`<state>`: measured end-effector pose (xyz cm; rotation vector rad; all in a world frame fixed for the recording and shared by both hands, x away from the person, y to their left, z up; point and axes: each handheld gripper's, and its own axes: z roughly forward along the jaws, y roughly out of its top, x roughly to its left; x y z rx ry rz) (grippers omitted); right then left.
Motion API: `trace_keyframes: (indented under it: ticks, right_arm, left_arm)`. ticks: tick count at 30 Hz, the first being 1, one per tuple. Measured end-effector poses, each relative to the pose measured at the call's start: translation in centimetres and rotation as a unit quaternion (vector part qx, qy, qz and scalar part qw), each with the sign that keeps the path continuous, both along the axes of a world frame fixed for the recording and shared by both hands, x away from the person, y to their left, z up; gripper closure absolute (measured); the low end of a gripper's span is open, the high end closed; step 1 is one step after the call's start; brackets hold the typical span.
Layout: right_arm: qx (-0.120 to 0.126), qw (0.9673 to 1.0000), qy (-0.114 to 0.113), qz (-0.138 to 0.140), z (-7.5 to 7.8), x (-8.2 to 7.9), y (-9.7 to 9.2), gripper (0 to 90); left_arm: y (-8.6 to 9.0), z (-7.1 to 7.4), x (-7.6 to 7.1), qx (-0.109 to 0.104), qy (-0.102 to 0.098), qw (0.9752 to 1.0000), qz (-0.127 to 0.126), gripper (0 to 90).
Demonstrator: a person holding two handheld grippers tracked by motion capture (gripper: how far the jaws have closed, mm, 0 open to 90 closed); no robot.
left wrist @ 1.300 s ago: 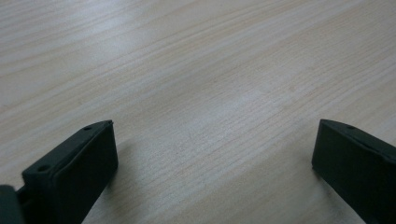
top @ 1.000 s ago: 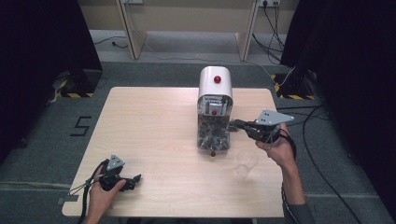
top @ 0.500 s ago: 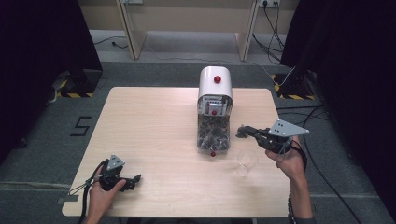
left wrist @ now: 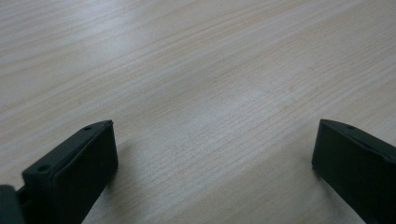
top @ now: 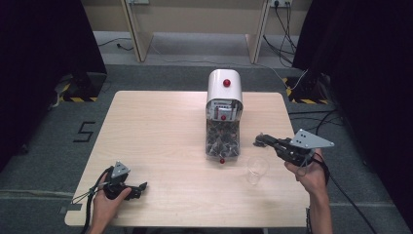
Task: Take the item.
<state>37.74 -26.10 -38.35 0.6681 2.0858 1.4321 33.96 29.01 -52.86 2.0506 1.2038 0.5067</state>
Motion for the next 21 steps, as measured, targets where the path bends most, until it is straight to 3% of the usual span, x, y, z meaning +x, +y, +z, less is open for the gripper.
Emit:
trace_keyframes:
  ticks: [21]
  right_arm:
    - [0.001,0.9998,0.016,-0.008,-1.0,-1.4,-0.5,90.0]
  left_arm:
    - [0.0,0.0,0.0,-0.001,0.0,1.0,0.0,0.0]
